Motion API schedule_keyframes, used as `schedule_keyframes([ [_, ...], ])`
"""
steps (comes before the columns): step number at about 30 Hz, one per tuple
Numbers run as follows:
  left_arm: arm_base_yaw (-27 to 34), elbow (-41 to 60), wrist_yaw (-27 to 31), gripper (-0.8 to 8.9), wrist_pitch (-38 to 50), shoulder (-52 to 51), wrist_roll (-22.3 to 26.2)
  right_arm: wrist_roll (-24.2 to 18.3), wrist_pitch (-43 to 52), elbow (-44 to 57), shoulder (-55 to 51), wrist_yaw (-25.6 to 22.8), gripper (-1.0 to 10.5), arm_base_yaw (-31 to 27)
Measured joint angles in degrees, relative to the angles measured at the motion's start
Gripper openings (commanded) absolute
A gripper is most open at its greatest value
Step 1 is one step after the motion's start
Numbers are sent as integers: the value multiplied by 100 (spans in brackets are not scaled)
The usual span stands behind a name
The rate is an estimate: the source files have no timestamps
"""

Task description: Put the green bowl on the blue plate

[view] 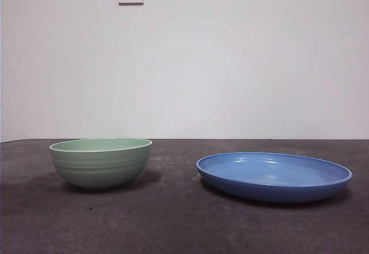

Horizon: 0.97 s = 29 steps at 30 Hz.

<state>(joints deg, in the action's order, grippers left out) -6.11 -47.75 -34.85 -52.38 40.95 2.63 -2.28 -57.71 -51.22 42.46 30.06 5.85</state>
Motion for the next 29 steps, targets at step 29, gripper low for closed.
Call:
schedule_keyframes([
  [29, -20, -4, 15, 383, 339, 149, -127, -24, 13, 0, -4, -9, 391, 94],
])
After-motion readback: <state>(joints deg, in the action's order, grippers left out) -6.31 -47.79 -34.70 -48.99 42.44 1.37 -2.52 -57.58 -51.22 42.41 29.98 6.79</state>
